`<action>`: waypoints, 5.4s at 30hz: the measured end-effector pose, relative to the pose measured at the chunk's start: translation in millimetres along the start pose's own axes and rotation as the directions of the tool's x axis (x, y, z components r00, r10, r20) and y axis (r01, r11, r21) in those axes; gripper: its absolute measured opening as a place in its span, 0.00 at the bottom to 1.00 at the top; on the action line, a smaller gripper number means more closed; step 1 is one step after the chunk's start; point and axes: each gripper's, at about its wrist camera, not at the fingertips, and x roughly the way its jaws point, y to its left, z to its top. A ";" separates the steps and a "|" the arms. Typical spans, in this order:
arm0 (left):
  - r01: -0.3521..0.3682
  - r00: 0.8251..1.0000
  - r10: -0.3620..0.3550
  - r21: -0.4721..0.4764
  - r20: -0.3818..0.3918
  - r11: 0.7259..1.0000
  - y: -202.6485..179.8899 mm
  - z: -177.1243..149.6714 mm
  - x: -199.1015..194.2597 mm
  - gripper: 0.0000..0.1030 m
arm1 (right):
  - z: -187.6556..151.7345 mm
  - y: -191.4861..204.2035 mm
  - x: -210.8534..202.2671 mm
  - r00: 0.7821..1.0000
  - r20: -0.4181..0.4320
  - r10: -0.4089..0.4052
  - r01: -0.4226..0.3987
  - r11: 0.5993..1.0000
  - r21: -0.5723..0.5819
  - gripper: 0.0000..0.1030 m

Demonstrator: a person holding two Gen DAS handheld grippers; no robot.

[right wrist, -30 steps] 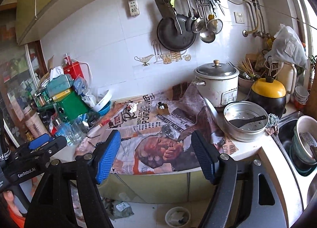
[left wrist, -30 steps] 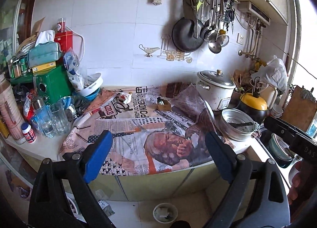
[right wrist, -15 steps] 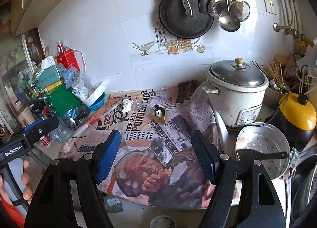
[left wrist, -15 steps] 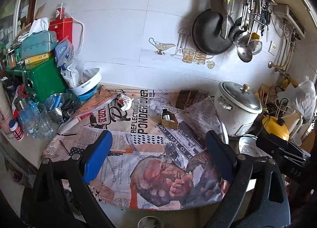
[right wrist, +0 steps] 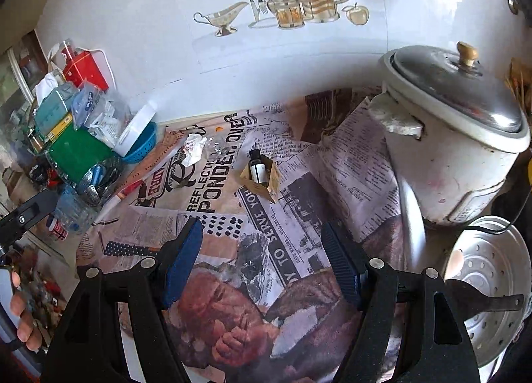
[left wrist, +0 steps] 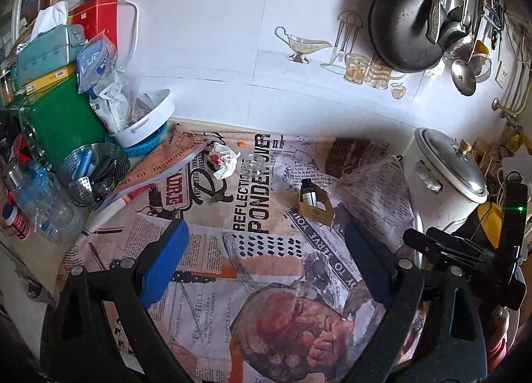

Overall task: Collect trash
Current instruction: 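Grasp the small brown bottle with the left tool while the right tool grasps the cardboard box, then carry the bottle and cardboard box down over the floor bin, then open both tools to drop the bottle and cardboard box into the bin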

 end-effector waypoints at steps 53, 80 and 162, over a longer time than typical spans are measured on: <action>0.325 0.856 -0.159 0.272 -0.492 0.906 -130.3 -46.6 275.0 0.55 | 33.2 -63.0 28.3 0.980 0.074 -0.186 0.174 0.975 0.139 0.06; 0.090 0.986 -0.075 0.100 -0.152 0.991 -88.9 -40.8 90.0 0.26 | 3.6 -43.7 -53.2 0.988 0.145 0.050 -0.044 0.998 -0.046 0.06; 0.080 0.780 -0.079 -0.027 -0.620 0.996 62.3 -614.9 223.5 0.26 | -502.7 -48.6 229.9 0.872 -0.490 0.014 0.046 0.993 0.109 0.26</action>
